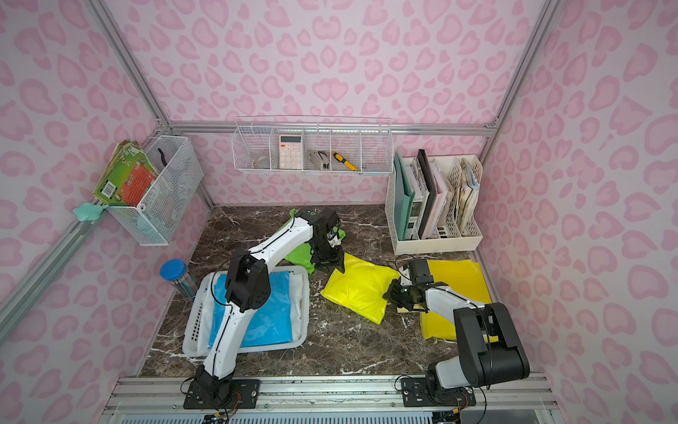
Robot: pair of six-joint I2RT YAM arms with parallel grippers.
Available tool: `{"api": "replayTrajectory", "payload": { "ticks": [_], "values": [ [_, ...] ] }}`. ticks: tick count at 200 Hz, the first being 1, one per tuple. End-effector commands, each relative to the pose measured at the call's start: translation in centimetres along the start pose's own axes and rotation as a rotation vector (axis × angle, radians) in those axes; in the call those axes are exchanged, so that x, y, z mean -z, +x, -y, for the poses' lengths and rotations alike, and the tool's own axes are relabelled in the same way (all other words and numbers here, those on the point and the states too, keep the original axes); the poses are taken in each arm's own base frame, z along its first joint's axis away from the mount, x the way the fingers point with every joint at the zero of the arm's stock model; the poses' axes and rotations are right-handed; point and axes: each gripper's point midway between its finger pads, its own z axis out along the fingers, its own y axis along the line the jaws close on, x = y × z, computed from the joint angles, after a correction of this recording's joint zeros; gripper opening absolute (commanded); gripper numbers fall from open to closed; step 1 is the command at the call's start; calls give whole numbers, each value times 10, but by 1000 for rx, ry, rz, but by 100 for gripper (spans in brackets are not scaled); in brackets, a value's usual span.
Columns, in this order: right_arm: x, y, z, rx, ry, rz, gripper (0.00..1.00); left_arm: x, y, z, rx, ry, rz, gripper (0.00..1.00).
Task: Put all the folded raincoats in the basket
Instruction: Pick up the raincoat from the center of the board.
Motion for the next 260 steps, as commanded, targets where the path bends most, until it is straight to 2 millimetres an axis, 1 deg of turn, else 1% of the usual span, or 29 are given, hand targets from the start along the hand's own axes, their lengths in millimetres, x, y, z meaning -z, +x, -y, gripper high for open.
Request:
{"api": "replayTrajectory", "payload": {
  "ticks": [1, 17, 44, 83, 122, 143, 156, 168, 176, 183, 192, 204, 223, 242, 250, 260],
  "values": [
    [4, 6, 28, 56, 138, -33, 2, 0, 3, 7, -25, 44, 4, 59],
    [1, 6, 29, 56, 124, -43, 2, -7, 6, 5, -17, 58, -13, 59],
    [-4, 8, 30, 61, 117, -61, 2, -20, 5, -2, 1, 45, -32, 60],
    [-3, 8, 28, 76, 107, -62, 2, -22, -7, -4, -6, 28, -7, 61],
    [-3, 10, 26, 82, 94, -64, 1, -37, -12, -14, 5, -12, -26, 61],
    [-3, 11, 26, 82, 90, -65, 1, -43, -16, -17, 8, -15, -24, 57],
    [-3, 11, 25, 84, 85, -68, 1, -42, -18, -16, 6, -15, -13, 53],
    [-3, 11, 25, 84, 84, -66, 1, -39, -20, -13, 0, -8, 1, 49],
    [-3, 11, 24, 84, 80, -68, 0, -35, -21, -11, -3, -3, 13, 41],
    [-2, 12, 23, 86, 73, -69, 0, -32, -22, -7, -10, 8, 23, 31],
    [-1, 11, 20, 87, 61, -66, 0, -26, -23, -1, -18, 31, 37, 15],
    [0, 10, 17, 89, 50, -60, 0, -19, -25, 6, -29, 56, 58, 0],
    [4, 8, 11, 96, 35, -49, 0, -5, -27, 12, -34, 54, 94, 0],
    [13, 4, 3, 106, 22, -33, 0, 14, -25, 14, -31, 31, 131, 0],
    [19, 1, -3, 112, 11, -21, 0, 24, -22, 14, -24, 18, 145, 0],
    [29, -4, -15, 123, -19, 5, 0, 40, -16, 14, -12, -5, 164, 0]
  ]
}}
